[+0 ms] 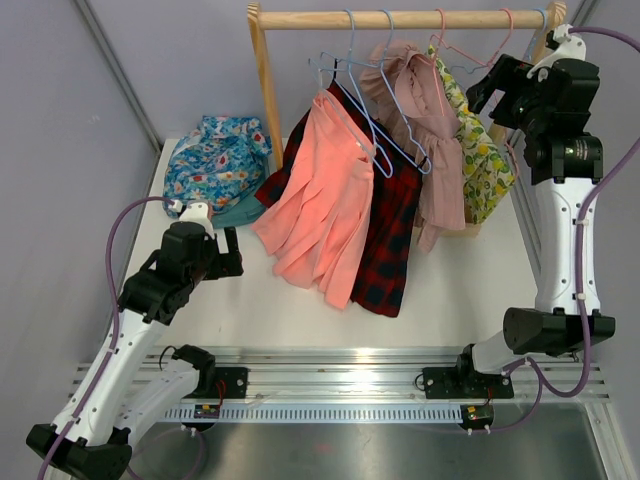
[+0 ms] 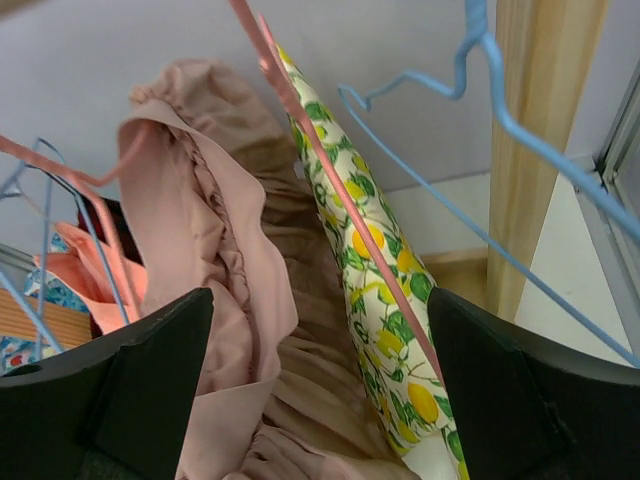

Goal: Remove the skirt from the hanger

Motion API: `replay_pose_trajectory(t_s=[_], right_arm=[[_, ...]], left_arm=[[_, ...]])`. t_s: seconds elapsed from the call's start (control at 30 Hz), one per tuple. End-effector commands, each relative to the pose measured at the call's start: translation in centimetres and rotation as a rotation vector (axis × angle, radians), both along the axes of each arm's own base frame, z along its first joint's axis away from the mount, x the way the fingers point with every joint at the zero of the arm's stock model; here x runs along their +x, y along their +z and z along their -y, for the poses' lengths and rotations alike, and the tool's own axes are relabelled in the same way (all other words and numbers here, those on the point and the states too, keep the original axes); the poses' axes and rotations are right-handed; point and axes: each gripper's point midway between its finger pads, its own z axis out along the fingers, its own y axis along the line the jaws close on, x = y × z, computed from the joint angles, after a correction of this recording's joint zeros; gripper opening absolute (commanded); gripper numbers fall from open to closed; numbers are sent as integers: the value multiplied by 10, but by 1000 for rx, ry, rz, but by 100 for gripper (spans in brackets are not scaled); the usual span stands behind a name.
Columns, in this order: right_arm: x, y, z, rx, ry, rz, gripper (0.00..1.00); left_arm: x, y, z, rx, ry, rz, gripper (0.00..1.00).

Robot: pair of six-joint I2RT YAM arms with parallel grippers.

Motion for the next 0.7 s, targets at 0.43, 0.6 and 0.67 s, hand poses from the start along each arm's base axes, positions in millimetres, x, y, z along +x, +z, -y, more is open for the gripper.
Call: replay_pose_trajectory(t_s=[0.43,0.6,0.67], right_arm=[[18,-47,4,-26,-5,-76,28],[19,-44,-2,-18,27,-71,0],[15,-28,-6,-3,43,-41,0]], left_arm=[[7,7,0,-10,14,46,99],[8,12,-1,-8,24,54,99],[12,17,-2,-6,33,62,99]])
